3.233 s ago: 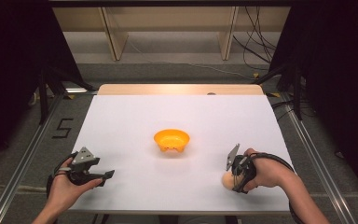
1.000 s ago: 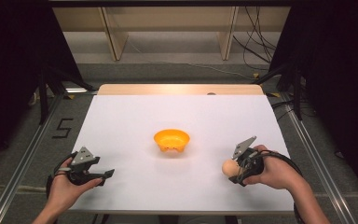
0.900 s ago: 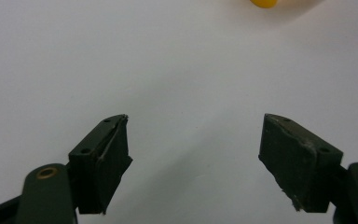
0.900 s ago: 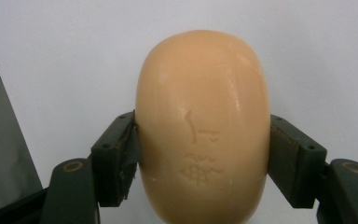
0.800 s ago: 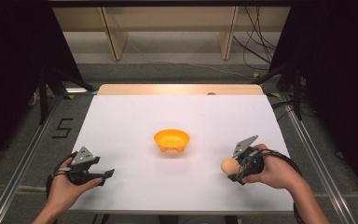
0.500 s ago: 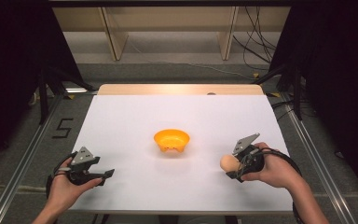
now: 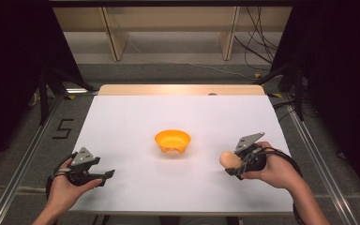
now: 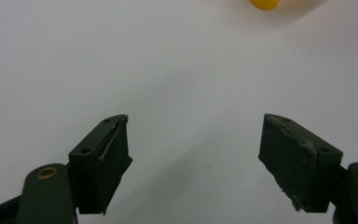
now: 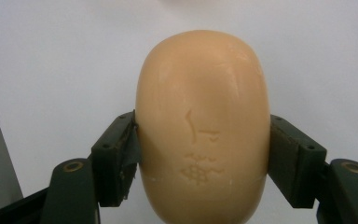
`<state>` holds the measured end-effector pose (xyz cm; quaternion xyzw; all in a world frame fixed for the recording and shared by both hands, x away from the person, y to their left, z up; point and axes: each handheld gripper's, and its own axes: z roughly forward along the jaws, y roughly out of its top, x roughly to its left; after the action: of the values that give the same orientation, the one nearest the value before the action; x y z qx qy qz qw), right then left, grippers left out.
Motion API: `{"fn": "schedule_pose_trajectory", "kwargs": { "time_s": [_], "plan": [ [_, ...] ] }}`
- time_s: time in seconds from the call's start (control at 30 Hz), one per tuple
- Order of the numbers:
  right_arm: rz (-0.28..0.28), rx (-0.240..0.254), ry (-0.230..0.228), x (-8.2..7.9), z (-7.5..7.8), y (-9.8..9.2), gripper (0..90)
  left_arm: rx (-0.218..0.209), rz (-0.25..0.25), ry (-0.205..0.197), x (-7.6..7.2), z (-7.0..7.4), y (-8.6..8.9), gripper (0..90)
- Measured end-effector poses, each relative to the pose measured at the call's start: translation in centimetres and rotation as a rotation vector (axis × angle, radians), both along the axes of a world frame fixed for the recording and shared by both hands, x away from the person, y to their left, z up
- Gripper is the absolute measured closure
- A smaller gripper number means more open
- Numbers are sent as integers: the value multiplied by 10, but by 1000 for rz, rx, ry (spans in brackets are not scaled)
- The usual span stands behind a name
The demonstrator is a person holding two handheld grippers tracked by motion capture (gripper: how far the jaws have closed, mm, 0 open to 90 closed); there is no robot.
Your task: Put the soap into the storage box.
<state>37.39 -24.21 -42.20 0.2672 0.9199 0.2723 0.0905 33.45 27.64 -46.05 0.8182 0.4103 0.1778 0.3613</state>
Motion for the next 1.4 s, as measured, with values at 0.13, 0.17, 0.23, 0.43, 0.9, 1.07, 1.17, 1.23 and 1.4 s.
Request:
{"fn": "schedule_pose_trajectory", "kwargs": {
  "time_s": [0.13, 0.17, 0.23, 0.43, 0.9, 1.07, 1.17, 1.23, 1.4],
  "plan": [
    [14, 12, -2, 1, 3, 1, 333, 3, 0, -2, 0, 0, 0, 234],
    [-12, 10, 4, 0, 4, 1, 333, 4, -1, -2, 0, 0, 1, 234],
    [11, 34, -22, 1, 2, 2, 333, 4, 0, -1, 0, 0, 1, 234],
    [20, 62, -35, 4, 2, 3, 333, 2, -1, -7, 0, 0, 1, 234],
    [-18, 116, -90, 5, 2, 5, 334, -10, 4, -9, 0, 0, 0, 235],
    [-34, 114, -88, 4, 3, 6, 333, -12, 6, -10, 0, 0, 0, 234],
    [-27, 126, -92, 5, 4, 7, 334, -11, 6, -8, 0, 0, 0, 235],
    [-27, 127, -97, 5, 3, 7, 334, -12, 6, -10, 0, 0, 0, 234],
    [-26, 145, -114, 6, 3, 9, 334, -18, 13, -3, 0, 0, 0, 234]
  ]
}}
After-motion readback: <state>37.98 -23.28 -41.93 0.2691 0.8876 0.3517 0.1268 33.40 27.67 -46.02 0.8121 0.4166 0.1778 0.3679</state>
